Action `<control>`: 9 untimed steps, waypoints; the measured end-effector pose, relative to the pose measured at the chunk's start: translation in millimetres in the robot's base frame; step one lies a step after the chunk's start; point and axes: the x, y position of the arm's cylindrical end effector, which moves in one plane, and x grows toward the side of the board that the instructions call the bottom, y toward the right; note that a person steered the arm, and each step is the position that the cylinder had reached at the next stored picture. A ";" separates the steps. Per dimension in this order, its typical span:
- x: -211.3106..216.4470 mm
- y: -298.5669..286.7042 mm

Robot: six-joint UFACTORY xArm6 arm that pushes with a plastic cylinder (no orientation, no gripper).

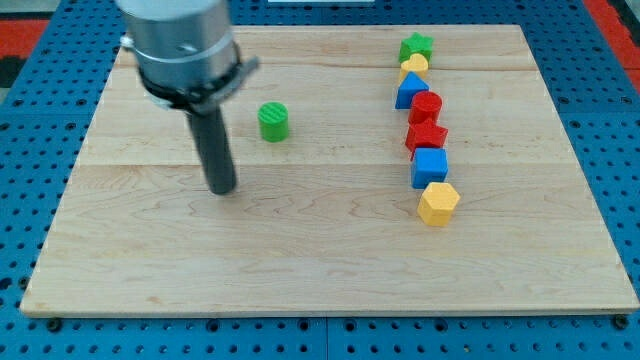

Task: Place the green circle below the yellow hexagon

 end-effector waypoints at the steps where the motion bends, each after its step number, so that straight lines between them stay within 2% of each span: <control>1: -71.1 21.0; 2: -80.5 64.3; 3: -37.1 112.7; 4: -60.5 59.1; 5: -97.7 84.7; 6: -75.8 149.6; 7: 6.0 157.6; 8: 58.4 178.9; 9: 42.2 127.3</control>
